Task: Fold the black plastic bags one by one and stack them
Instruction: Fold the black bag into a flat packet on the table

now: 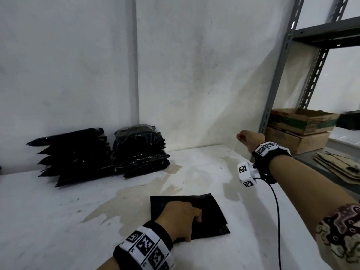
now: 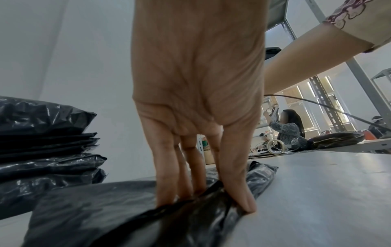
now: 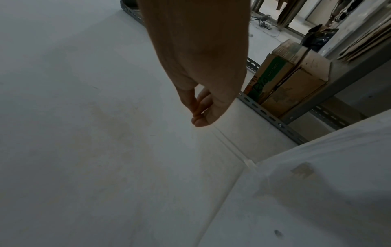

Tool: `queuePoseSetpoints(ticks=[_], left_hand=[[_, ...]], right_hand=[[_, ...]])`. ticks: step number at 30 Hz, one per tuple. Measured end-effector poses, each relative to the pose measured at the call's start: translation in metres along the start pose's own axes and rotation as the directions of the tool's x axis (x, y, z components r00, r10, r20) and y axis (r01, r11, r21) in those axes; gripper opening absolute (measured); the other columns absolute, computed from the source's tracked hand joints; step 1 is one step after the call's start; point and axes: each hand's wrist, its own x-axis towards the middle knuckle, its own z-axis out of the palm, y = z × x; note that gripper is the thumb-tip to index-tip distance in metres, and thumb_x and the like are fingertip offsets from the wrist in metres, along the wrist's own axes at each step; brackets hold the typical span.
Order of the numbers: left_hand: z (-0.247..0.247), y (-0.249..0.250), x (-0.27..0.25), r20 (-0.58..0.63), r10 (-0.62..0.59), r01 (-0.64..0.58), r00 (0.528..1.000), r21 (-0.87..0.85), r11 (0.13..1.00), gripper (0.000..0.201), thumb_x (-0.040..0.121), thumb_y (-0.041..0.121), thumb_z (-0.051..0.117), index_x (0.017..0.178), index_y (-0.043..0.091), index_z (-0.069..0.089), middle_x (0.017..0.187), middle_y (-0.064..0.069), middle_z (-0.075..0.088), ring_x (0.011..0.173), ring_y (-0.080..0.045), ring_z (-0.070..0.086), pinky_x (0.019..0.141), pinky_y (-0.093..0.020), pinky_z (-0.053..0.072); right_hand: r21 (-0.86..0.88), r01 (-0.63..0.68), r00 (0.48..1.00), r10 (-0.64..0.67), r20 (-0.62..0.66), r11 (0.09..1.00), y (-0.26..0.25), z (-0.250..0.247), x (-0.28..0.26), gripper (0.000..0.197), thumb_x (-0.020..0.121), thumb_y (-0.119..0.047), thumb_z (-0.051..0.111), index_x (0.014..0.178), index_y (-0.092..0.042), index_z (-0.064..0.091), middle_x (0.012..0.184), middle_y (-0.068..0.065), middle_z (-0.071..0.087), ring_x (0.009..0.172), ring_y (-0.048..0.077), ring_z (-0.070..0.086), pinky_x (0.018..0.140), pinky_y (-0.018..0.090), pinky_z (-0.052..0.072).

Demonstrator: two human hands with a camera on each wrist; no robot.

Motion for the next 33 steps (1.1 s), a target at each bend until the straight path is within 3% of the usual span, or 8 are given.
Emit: queuePoseSetpoints(ticks=[3,6,8,11,15,25,30,33], left_hand=[[-0.002,0.0,0.001,0.008,0.007,-0.007,1.0,0.004,1.0,0.056,0.08,0.026,0.074,0.129,0.026,0.049,0.126,-0.005,0.051,0.114,-0.025,0.052,0.085,-0.033,0.04],[-0.004,0.001,0.002,0.025,0.008,-0.009,1.0,0.024,1.0,0.056,0.081,0.026,0.073,0.13,0.025,0.048,0.126,-0.006,0.051,0.113,-0.027,0.053,0.082,-0.034,0.04],[-0.004,0.002,0.002,0.034,0.008,-0.009,0.999,0.029,1.0,0.056,0.081,0.025,0.073,0.131,0.024,0.048,0.126,-0.007,0.052,0.112,-0.028,0.053,0.083,-0.035,0.041],[-0.004,0.001,0.004,0.032,0.017,-0.017,0.999,0.015,1.0,0.057,0.08,0.024,0.074,0.13,0.023,0.048,0.125,-0.009,0.052,0.112,-0.029,0.053,0.079,-0.032,0.037],[-0.003,-0.001,0.005,0.008,0.026,-0.026,1.0,-0.009,1.0,0.056,0.079,0.023,0.075,0.129,0.023,0.05,0.124,-0.007,0.053,0.112,-0.028,0.053,0.078,-0.03,0.034],[-0.004,-0.004,0.006,0.031,0.054,-0.054,0.998,-0.021,0.998,0.056,0.079,0.023,0.075,0.129,0.024,0.05,0.123,-0.009,0.051,0.109,-0.032,0.054,0.079,-0.034,0.038],[-0.004,-0.002,0.009,0.026,0.062,-0.062,0.998,0.0,0.998,0.056,0.078,0.022,0.076,0.128,0.023,0.05,0.122,-0.009,0.052,0.109,-0.031,0.054,0.075,-0.031,0.035],[-0.002,0.002,0.009,-0.004,0.049,-0.049,0.999,0.024,0.999,0.054,0.077,0.019,0.075,0.125,0.021,0.051,0.121,-0.009,0.055,0.108,-0.03,0.055,0.074,-0.03,0.034]], right_hand=[[0.305,-0.137,0.986,0.158,-0.045,0.943,-0.001,0.003,0.012,0.009,0.09,0.002,0.056,0.083,-0.004,0.057,0.059,-0.002,0.07,0.103,0.028,0.066,0.066,0.024,0.055],[0.54,-0.128,0.973,0.211,-0.093,0.832,-0.01,0.011,0.005,0.015,0.089,0.007,0.056,0.075,0.0,0.055,0.071,0.014,0.061,0.077,0.027,0.063,0.062,0.023,0.059],[0.634,-0.062,0.972,0.19,-0.136,0.771,-0.013,0.016,0.007,0.018,0.088,0.009,0.058,0.071,0.003,0.056,0.064,0.014,0.061,0.063,0.022,0.063,0.063,0.026,0.06],[0.664,-0.025,0.981,0.148,-0.129,0.748,-0.022,0.023,0.014,0.02,0.087,0.011,0.058,0.07,0.001,0.057,0.053,0.005,0.063,0.057,0.017,0.064,0.063,0.026,0.059],[0.652,0.014,0.986,0.098,-0.136,0.758,-0.028,0.03,0.018,0.02,0.088,0.011,0.058,0.072,-0.001,0.056,0.072,0.013,0.057,0.063,0.019,0.063,0.063,0.023,0.058],[0.678,0.07,0.981,0.073,-0.18,0.732,-0.027,0.037,0.014,0.016,0.088,0.01,0.059,0.077,-0.001,0.058,0.079,0.016,0.059,0.067,0.019,0.065,0.064,0.019,0.056],[0.722,0.183,0.983,-0.117,-0.141,0.667,-0.105,0.04,0.021,0.016,0.085,0.013,0.061,0.077,-0.001,0.061,0.071,0.011,0.063,0.065,0.016,0.068,0.071,0.024,0.057],[0.772,0.132,0.985,-0.17,-0.032,0.622,-0.155,0.037,0.019,0.013,0.087,0.011,0.059,0.078,0.001,0.059,0.066,0.011,0.065,0.067,0.018,0.068,0.075,0.028,0.057]])
